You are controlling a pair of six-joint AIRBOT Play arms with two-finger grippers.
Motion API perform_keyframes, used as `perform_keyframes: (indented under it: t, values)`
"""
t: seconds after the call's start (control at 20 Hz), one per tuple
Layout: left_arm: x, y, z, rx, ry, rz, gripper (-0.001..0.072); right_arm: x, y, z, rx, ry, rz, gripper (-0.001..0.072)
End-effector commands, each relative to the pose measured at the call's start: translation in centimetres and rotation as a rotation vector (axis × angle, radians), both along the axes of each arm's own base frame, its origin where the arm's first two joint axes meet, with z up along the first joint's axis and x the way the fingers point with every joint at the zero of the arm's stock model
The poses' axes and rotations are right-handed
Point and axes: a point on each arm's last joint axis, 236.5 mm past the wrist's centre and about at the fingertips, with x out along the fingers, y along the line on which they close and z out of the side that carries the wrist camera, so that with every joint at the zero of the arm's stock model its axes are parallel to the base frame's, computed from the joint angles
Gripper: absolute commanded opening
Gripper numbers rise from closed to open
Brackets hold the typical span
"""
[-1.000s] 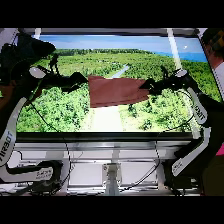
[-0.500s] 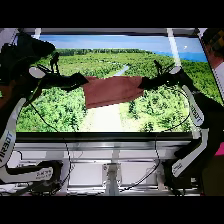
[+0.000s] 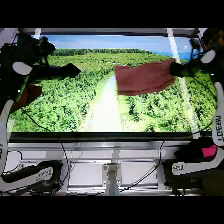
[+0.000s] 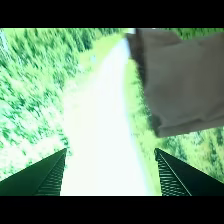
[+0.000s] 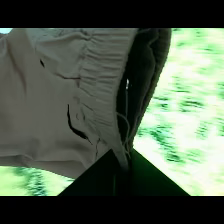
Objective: Fold the clothes and pants, and hang the long-sleeved shirts on hangers.
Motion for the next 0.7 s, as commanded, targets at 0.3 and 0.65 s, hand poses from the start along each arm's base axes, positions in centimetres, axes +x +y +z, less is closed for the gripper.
perform_keyframes:
  t: [0.3, 0.65]
  values:
    - [-1.3, 5.9, 4.9, 0.273, -0.193, 0.029, 0.0572, -19.7, -18.9, 2.9, -0.098, 0.349, -0.666, 0.0019]
    - [-1.3, 5.9, 4.9, 0.271, -0.193, 0.029, 0.0574, -27.1, -20.5, 2.8, -0.114, 0.568, -0.798, 0.002]
